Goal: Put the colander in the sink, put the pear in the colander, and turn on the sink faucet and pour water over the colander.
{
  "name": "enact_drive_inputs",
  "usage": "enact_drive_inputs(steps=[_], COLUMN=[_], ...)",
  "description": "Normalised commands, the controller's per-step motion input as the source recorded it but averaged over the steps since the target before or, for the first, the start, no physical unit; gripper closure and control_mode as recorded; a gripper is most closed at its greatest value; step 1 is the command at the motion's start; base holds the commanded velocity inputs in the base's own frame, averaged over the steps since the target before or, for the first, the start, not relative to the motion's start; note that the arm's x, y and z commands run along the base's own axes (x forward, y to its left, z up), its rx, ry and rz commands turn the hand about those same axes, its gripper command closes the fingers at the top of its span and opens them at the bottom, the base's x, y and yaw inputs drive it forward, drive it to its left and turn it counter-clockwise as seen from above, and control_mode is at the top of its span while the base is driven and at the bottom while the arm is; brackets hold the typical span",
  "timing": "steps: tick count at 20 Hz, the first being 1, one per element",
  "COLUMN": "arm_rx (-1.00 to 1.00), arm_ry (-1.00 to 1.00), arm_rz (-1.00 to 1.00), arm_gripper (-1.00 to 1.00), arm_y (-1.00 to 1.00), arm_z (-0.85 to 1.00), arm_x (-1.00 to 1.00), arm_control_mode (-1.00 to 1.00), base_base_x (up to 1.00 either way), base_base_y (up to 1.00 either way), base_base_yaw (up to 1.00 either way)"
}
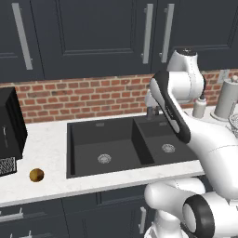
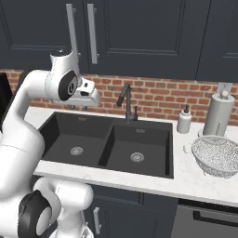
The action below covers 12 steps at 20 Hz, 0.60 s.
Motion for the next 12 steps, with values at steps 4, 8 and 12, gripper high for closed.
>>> enact_drive_inputs(steps=[4,8,12], arm_rx=[0.01,0.01,0.0], arm_ry=[0.0,0.01,0.06], arm_rz=[0.0,0.0,-0.04], arm_gripper=[-1.0,-1.0,-1.0], arm_y=[-0.08,-0.44,-0.62], arm_z=[0.0,-0.22,-0.51], arm_x=[-0.18,-0.69,-0.81], arm_control_mode=[-1.0,-1.0,-1.0], base_base_x=[0.0,0.0,0.0], base_base_y=[0.0,0.0,0.0], base_base_yaw=[0.0,0.0,0.0])
